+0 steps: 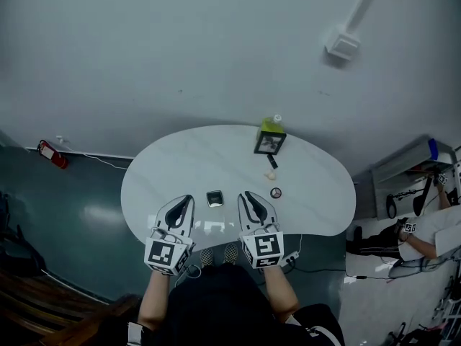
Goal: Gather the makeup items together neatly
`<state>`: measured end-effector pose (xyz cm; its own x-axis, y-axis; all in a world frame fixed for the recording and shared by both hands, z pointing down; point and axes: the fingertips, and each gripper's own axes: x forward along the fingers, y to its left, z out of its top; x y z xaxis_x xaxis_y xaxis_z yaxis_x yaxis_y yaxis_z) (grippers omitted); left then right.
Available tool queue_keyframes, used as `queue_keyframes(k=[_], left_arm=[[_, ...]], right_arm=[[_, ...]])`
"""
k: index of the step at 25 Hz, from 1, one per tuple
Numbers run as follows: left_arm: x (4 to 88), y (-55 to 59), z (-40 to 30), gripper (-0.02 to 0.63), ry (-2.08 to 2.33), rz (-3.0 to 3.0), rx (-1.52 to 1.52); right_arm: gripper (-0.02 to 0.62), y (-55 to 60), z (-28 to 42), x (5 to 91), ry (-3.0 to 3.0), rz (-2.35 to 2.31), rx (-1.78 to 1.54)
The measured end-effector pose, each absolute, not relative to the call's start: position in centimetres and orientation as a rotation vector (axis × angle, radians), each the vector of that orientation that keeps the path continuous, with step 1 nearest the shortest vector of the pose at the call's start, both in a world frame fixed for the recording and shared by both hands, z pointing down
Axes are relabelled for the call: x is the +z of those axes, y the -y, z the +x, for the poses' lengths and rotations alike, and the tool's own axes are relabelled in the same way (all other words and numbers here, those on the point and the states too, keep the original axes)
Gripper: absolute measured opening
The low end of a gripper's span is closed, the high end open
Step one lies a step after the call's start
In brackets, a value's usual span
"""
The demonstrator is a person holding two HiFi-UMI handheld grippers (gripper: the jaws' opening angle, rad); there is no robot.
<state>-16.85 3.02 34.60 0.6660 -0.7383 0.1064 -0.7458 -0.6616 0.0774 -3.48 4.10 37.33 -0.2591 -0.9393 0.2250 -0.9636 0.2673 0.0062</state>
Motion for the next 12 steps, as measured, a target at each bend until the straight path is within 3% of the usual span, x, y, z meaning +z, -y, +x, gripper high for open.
queue_keyframes(k=[12], left_arm=[[32.4,-3.7,-14.3,0.02,1.162,2.814,-0.027]], right_arm=[[0.031,-5.5,-2.2,35.9,2.339,1.869,0.185]])
